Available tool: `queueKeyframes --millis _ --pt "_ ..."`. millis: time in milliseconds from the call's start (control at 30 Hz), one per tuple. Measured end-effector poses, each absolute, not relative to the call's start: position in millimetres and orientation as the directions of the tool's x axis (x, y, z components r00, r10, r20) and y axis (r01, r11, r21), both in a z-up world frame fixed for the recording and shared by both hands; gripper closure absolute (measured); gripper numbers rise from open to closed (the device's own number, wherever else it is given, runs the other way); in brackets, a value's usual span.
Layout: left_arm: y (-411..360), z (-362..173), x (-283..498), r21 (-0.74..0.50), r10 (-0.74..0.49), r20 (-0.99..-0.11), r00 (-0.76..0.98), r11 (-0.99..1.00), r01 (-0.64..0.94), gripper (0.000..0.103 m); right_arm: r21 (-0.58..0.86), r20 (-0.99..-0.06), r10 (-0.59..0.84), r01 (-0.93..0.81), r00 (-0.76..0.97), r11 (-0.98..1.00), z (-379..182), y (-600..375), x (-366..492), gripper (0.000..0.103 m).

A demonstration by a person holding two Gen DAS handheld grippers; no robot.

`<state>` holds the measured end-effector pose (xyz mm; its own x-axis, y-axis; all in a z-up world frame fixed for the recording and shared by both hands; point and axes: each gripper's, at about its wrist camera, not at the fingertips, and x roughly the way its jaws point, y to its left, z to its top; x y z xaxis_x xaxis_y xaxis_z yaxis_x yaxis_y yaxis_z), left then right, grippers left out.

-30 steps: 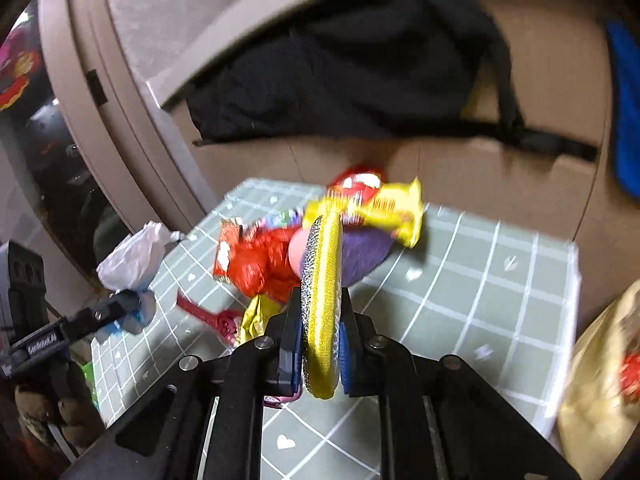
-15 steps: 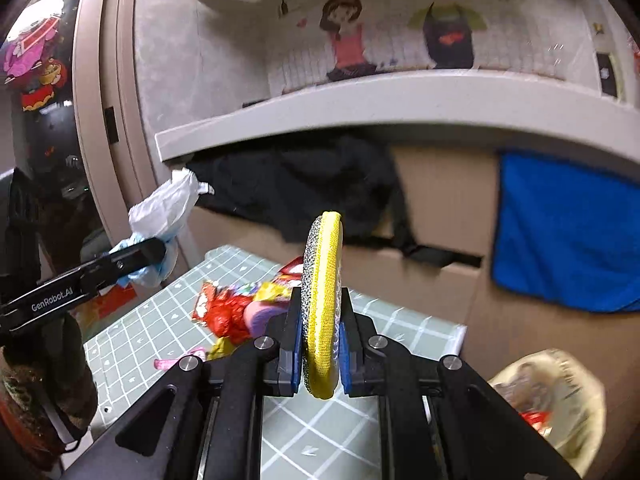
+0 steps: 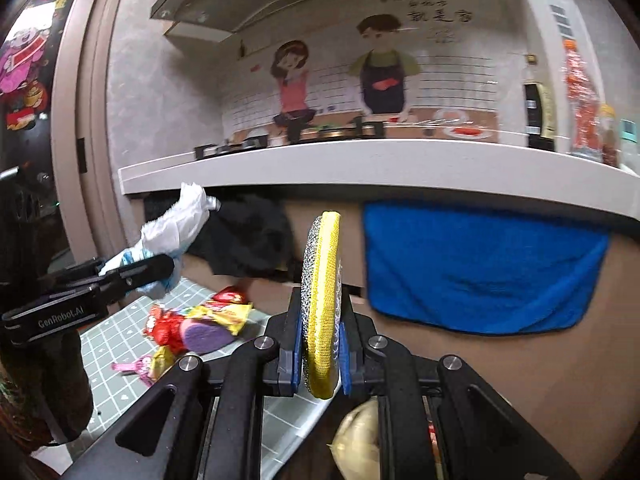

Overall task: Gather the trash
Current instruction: 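Carry the tissue and silver pad over the trash bin with both tools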

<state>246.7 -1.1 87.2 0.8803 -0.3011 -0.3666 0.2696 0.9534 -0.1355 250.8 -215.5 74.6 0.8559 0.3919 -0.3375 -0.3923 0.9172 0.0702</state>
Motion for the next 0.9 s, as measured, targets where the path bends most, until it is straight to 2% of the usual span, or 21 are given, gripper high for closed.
queueKeyframes --millis 467,900 --pt "-94.4 46.6 275.4 -0.181 -0.445 -0.427 0.787 0.895 0.408 0.056 0.114 -0.375 0.264 -0.238 0.889 0.965 44.4 -299.2 252.1 0.089" --pt "-128.8 3.2 295.7 -0.208 -0.463 -0.485 0.742 0.885 0.417 0.056 0.157 -0.431 0.24 -0.189 0.87 0.969 10.5 -326.3 260.7 0.089"
